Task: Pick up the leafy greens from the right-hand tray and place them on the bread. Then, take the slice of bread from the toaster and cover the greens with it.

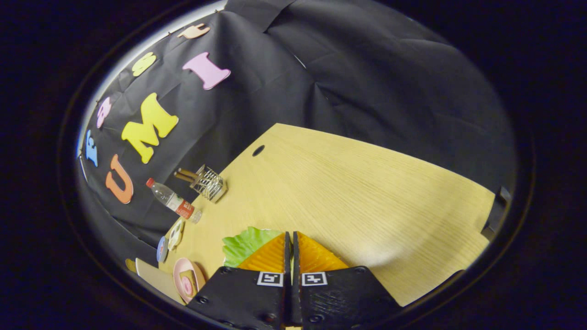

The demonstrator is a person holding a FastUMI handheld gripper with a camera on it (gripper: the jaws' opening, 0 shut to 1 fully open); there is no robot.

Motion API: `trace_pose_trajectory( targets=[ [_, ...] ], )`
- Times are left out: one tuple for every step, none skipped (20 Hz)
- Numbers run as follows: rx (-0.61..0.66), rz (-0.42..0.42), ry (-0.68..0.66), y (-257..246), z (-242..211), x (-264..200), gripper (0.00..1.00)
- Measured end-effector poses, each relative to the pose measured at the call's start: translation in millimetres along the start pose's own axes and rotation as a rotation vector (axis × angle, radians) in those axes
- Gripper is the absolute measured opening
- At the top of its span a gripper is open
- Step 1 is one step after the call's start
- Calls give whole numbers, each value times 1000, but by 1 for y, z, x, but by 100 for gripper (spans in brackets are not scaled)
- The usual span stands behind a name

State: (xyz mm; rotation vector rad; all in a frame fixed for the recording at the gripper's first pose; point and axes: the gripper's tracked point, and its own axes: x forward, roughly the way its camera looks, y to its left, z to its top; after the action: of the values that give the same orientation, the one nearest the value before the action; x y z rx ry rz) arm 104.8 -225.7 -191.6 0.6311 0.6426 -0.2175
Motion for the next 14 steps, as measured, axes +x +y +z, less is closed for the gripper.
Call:
trace_pose_trajectory(
  targets=[
    [-9, 8, -10, 3, 2, -3, 0],
    [-17, 22, -22, 7, 4, -7, 0],
    [-17, 41, -33, 15, 7, -14, 0],
    [-15, 65, -45, 23, 11, -20, 0],
    [-16, 88, -57, 34, 13, -27, 0],
    [-18, 112, -70, 44, 16, -33, 0],
    [-20, 135, -80, 56, 19, -39, 0],
    [-15, 161, -92, 68, 21, -48, 0],
    [-12, 186, -97, 79, 24, -54, 0],
    [-8, 210, -100, 91, 24, -60, 0],
    [-5, 232, -101, 102, 24, -66, 0],
    [-5, 254, -100, 113, 23, -72, 0],
    [-6, 273, -102, 124, 23, -76, 0],
    [-9, 290, -106, 134, 22, -81, 0]
  ],
)
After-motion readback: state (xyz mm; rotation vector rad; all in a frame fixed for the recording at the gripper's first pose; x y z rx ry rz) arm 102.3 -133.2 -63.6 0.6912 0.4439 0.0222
